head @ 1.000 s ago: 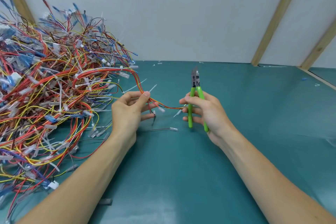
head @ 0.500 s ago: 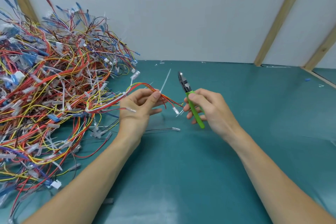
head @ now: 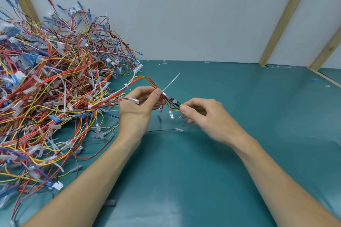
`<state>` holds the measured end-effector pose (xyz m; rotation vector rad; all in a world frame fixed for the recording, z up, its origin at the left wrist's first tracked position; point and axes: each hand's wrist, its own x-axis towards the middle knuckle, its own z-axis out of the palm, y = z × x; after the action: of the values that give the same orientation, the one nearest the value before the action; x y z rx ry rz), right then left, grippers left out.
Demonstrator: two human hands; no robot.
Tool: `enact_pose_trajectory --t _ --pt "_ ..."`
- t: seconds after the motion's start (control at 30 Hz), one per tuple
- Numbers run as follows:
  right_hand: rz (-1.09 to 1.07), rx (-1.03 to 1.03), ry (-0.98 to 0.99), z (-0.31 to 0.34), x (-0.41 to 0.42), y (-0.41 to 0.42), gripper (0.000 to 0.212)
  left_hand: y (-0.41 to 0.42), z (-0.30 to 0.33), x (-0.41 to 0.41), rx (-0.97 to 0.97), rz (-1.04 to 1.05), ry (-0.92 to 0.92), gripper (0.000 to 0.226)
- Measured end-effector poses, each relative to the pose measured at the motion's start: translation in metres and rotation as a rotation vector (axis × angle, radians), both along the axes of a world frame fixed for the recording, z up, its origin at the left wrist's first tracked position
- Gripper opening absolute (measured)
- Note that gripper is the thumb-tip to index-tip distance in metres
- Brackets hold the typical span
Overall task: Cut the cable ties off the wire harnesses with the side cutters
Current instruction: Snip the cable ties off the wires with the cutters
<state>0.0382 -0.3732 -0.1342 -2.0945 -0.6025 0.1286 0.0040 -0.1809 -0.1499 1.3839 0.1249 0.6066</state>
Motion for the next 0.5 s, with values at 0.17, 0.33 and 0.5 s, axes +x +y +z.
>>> enact_pose_trajectory --t 0.17,0.33,0.5 --pt "0.018 0.134 0.205 0.0025 0.0046 -0.0030 0.035 0.0004 0.0009 0.0006 -0.006 0.014 0.001 0.007" --pt "0.066 0.177 0.377 0.0057 0.0057 -0.0031 0.042 -0.0011 0.0009 -0.0014 -0.043 -0.037 0.047 0.006" --pt "0.073 0.168 0.400 0.0067 0.0060 -0.0041 0.042 -0.0003 0.0022 -0.0016 -0.059 -0.054 0.070 0.006"
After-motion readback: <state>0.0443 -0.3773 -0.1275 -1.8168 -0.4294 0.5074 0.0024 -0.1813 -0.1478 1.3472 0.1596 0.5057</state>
